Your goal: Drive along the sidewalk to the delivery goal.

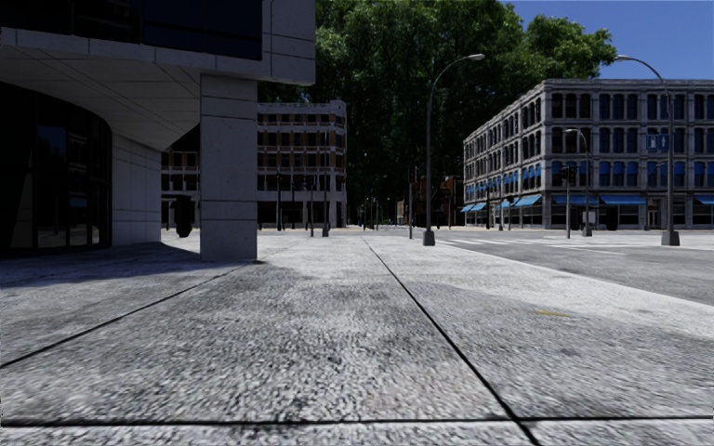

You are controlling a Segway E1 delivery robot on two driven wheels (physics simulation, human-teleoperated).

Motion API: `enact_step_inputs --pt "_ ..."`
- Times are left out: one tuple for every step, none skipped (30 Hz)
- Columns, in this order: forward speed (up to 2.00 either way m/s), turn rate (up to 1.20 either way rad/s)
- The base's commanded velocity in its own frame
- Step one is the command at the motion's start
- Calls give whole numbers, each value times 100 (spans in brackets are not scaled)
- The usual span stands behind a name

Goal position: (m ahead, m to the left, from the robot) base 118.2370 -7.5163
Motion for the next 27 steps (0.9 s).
enact_step_inputs --pt "200 0" --pt "200 0" --pt "200 0" --pt "200 0" --pt "200 0" --pt "200 0" --pt "200 0" --pt "200 0" --pt "200 0" --pt "200 0" --pt "200 0" --pt "200 0" --pt "200 0" --pt "200 0" --pt "200 0" --pt "200 0" --pt "200 0" --pt "200 0" --pt "200 0" --pt "200 0" --pt "200 0" --pt "200 0" --pt "200 0" --pt "200 0" --pt "200 0" --pt "200 0" --pt "200 0"
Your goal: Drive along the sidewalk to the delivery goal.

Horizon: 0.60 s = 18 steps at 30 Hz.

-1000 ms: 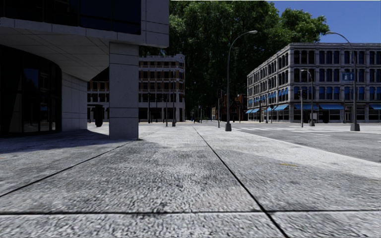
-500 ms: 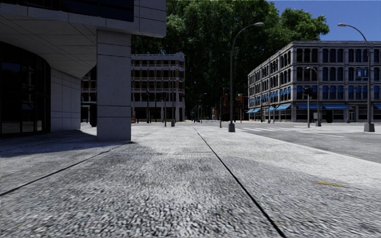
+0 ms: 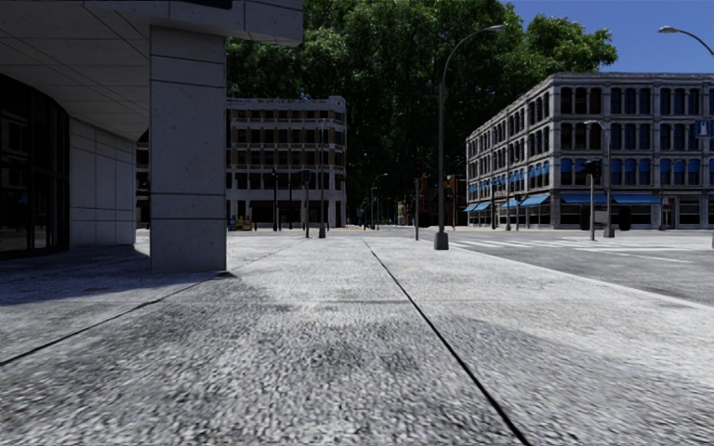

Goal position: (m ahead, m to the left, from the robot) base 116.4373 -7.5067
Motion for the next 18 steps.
enact_step_inputs --pt "200 0" --pt "200 0" --pt "200 0" --pt "200 0" --pt "200 0" --pt "200 0" --pt "200 0" --pt "200 0" --pt "200 0" --pt "200 0" --pt "200 0" --pt "200 0" --pt "200 0" --pt "200 0" --pt "200 0" --pt "200 0" --pt "200 0" --pt "200 0"
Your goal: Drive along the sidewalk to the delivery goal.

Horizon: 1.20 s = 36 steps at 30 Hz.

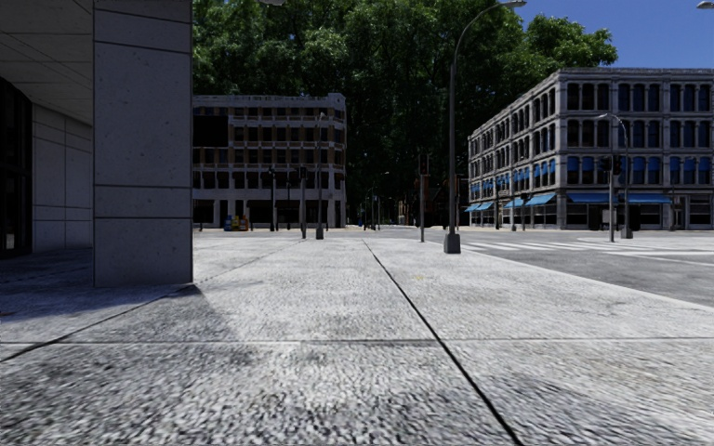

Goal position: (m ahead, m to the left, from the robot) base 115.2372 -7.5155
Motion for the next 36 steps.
enact_step_inputs --pt "200 0" --pt "200 0" --pt "200 0" --pt "200 0" --pt "200 0" --pt "200 0" --pt "200 0" --pt "200 0" --pt "200 0" --pt "200 0" --pt "200 0" --pt "200 0" --pt "200 0" --pt "200 0" --pt "200 0" --pt "200 0" --pt "200 0" --pt "200 0" --pt "200 0" --pt "200 0" --pt "200 0" --pt "200 0" --pt "200 0" --pt "200 0" --pt "200 0" --pt "200 0" --pt "200 0" --pt "200 0" --pt "200 0" --pt "200 0" --pt "200 0" --pt "200 0" --pt "200 0" --pt "200 0" --pt "200 0" --pt "200 0"
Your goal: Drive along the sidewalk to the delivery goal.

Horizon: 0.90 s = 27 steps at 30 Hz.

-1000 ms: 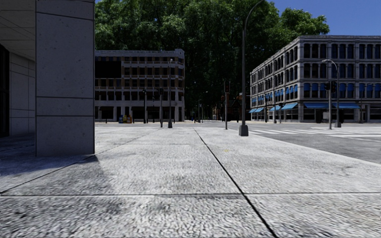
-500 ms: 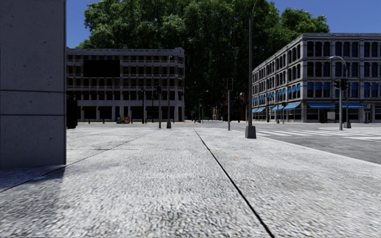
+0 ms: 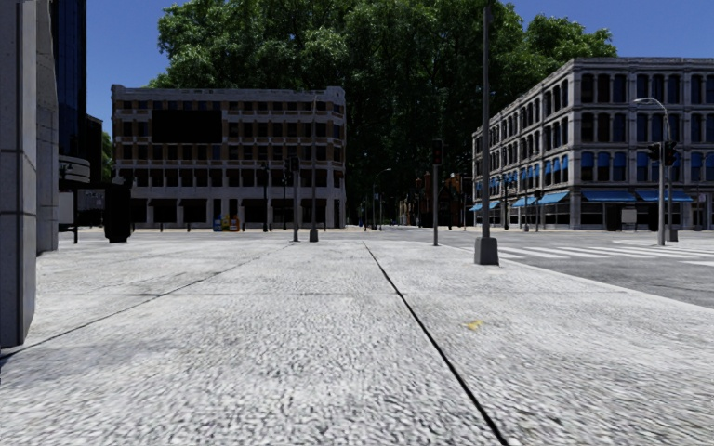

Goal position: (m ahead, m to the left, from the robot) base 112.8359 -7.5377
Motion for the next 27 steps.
enact_step_inputs --pt "200 0" --pt "200 0" --pt "200 0" --pt "200 0" --pt "200 0" --pt "200 0" --pt "200 0" --pt "200 0" --pt "200 0" --pt "200 0" --pt "200 0" --pt "200 0" --pt "200 0" --pt "200 0" --pt "200 0" --pt "200 0" --pt "200 0" --pt "200 0" --pt "200 0" --pt "200 0" --pt "200 0" --pt "200 0" --pt "200 0" --pt "200 0" --pt "200 0" --pt "200 0" --pt "200 0"
